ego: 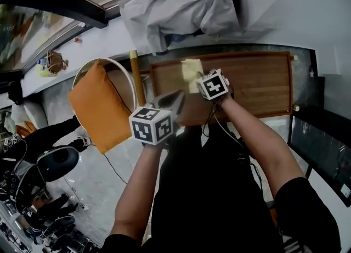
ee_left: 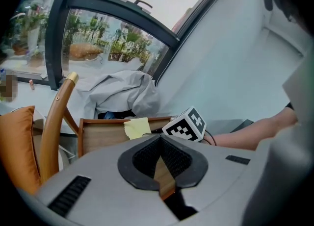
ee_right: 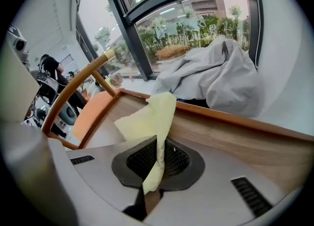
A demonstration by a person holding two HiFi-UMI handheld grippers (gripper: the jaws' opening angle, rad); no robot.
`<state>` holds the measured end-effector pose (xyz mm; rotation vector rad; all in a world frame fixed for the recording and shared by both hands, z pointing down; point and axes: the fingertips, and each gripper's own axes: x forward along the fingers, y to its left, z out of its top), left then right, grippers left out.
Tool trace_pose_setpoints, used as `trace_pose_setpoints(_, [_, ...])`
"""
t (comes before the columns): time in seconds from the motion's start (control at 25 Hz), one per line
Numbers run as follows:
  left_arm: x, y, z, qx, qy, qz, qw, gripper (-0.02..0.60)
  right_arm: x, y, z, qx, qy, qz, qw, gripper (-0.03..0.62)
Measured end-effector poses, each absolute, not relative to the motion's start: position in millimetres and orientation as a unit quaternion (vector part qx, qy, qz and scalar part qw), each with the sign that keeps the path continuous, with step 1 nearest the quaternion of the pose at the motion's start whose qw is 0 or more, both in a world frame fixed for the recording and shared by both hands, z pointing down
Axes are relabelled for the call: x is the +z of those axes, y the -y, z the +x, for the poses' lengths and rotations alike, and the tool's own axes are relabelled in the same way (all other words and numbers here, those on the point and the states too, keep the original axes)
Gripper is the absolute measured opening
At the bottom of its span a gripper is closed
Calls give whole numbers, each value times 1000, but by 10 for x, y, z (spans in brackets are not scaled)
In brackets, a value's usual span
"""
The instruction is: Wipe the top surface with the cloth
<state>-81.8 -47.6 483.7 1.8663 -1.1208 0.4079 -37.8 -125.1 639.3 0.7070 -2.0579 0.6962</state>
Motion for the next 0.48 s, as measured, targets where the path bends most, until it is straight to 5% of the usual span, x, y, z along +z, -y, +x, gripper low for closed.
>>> trace_pose_setpoints(0.48, [4885, 616, -374, 174, 440, 758, 448, 9, 6396, 1455, 463, 282, 809, 309, 413, 32])
